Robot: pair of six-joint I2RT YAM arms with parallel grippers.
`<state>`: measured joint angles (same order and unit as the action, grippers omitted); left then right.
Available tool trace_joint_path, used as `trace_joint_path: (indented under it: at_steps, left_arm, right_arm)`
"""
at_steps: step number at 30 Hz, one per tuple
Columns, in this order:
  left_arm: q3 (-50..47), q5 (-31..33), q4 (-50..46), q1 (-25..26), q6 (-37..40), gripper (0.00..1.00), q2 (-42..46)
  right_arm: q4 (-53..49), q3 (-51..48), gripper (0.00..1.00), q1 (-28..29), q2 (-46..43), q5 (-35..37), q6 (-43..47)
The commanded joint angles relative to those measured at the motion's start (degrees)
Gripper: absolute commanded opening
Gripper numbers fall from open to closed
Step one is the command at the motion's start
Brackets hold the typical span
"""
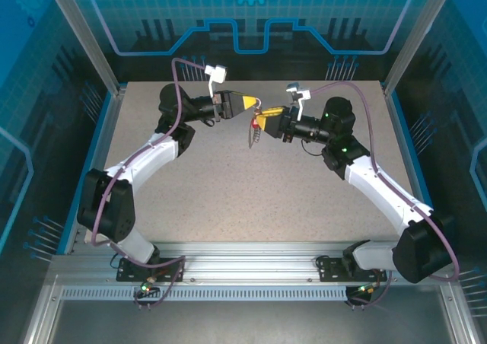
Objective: Put the keys on the keyring
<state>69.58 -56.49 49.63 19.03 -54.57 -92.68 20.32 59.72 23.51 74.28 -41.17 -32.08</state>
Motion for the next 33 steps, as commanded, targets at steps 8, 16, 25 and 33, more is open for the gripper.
trace_joint_path:
  at_steps: [8, 16, 25, 33]
  left_arm:
    - [0.9, -0.5, 3.7, 0.4, -1.3, 0.0, -0.5]
    - [0.4, 1.3, 4.0, 0.3, -0.7, 0.0, 1.0]
    - [-0.4, 2.8, 4.0, 0.1, 0.1, 0.0, 2.2]
    - [-2.1, 5.9, 6.5, 0.0, -1.2, 0.0, 2.9]
  right_arm:
    - [-0.7, 1.7, 0.0, 0.9, 0.5, -1.9, 1.5]
    - [-1.7, 0.3, 0.0, 0.8, 2.0, -1.3, 2.0]
    - [-1.5, 0.2, 0.0, 0.7, 3.4, -1.0, 1.7]
    - [0.6, 0.8, 0.0, 1.0, 4.8, -2.0, -0.2]
